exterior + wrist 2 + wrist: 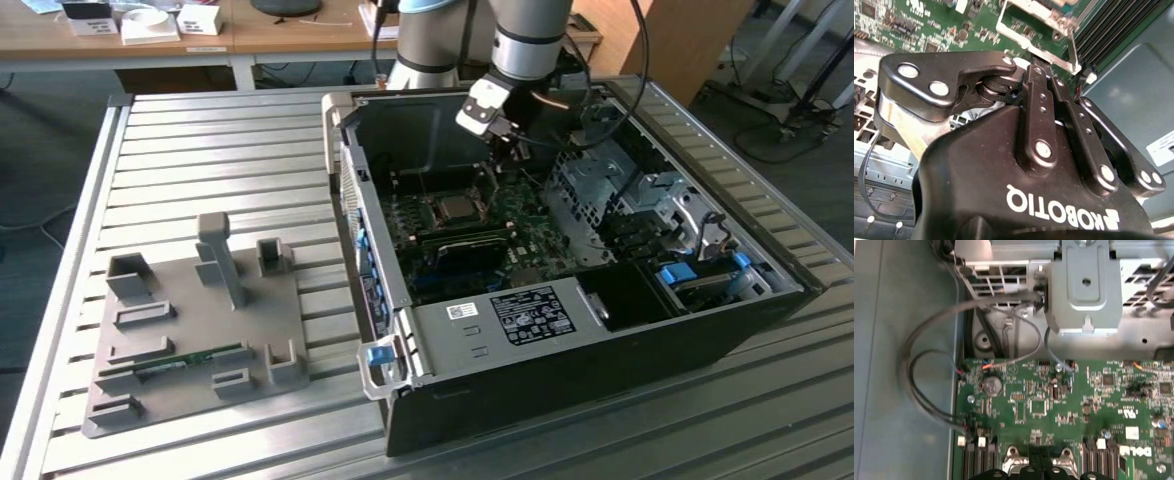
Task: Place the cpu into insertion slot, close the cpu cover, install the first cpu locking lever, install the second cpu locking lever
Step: 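Close the cpu cover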
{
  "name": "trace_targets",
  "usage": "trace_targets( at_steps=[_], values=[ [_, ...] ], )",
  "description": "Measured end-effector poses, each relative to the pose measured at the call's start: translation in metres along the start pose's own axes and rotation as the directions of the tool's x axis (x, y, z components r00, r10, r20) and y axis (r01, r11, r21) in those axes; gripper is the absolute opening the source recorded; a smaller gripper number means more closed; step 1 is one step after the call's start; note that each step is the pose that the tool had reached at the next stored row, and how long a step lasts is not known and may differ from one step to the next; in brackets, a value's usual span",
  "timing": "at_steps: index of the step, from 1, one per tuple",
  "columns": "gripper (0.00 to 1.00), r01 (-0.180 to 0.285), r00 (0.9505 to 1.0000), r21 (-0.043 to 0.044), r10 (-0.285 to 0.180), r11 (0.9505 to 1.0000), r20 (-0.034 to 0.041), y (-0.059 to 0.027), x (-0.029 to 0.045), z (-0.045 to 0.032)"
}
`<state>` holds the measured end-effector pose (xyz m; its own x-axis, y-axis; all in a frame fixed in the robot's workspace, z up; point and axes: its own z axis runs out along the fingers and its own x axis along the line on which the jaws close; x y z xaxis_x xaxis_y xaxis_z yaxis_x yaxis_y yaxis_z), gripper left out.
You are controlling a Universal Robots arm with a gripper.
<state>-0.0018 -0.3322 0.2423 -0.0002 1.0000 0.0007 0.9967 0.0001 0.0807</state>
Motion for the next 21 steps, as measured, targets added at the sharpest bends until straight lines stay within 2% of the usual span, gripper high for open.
trace_targets(
  at_steps=[10,18,19,20,21],
  values=[
    [0.11,0.0,1.0,-0.001,0.0,1.0,0.0,-0.0195,0.0,-0.0013],
    [0.11,0.0,1.0,-0.0008,0.0,1.0,0.0,-0.0203,0.0,-0.0014],
    [0.11,0.0,1.0,0.0015,0.0,1.0,0.0,-0.0203,0.0,-0.0013],
    [0.11,0.0,1.0,0.0082,0.0,1.0,0.0,-0.0203,0.0,-0.0012],
    [0.11,0.0,1.0,0.0193,0.0,0.9998,0.0004,-0.0203,-0.0001,-0.001]
  ],
)
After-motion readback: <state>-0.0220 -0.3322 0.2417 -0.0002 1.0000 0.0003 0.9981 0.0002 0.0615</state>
